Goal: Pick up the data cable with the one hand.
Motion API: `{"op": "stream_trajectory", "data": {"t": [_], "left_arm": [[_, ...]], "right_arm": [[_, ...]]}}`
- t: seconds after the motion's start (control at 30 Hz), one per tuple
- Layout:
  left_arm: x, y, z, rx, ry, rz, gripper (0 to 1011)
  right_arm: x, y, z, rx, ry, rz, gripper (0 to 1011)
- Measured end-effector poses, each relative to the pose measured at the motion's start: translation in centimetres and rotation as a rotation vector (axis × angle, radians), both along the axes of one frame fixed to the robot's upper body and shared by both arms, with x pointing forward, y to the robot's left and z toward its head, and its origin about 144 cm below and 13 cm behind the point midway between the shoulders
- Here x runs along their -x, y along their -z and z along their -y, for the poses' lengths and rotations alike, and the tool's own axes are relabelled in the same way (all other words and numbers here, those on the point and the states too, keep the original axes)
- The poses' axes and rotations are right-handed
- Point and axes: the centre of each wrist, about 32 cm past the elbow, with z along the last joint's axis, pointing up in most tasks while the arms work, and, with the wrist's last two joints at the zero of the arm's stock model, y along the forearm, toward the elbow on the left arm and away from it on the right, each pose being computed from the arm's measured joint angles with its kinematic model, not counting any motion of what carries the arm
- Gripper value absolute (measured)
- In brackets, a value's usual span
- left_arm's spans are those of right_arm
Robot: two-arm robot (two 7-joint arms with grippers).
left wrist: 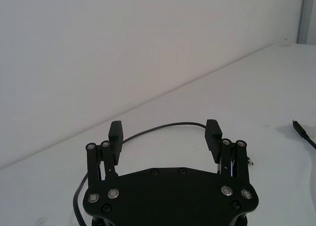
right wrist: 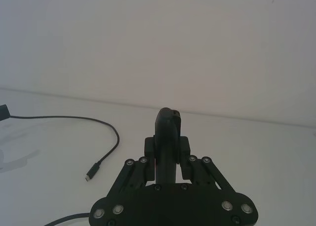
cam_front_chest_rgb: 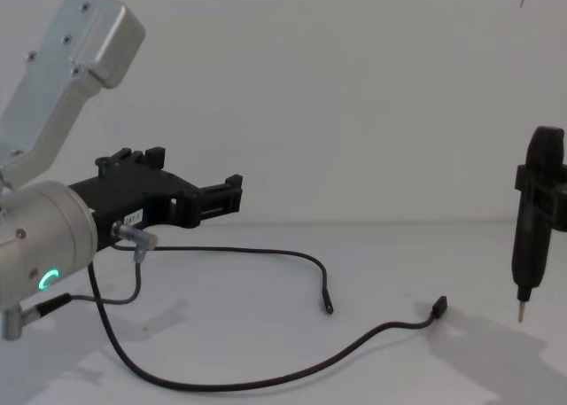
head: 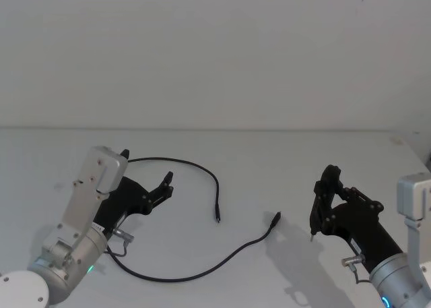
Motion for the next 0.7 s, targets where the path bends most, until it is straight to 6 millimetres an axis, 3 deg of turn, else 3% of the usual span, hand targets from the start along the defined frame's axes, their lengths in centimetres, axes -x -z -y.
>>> {"op": "stream_trajectory", "data": {"t": [0.7], "left_arm": [[-0.08, -0.28, -0.11, 0.004, 0.031, -0.002, 1001]], "right_arm": [[0.0, 0.0, 0.0, 0.0, 0.0, 0.0, 279]]}}
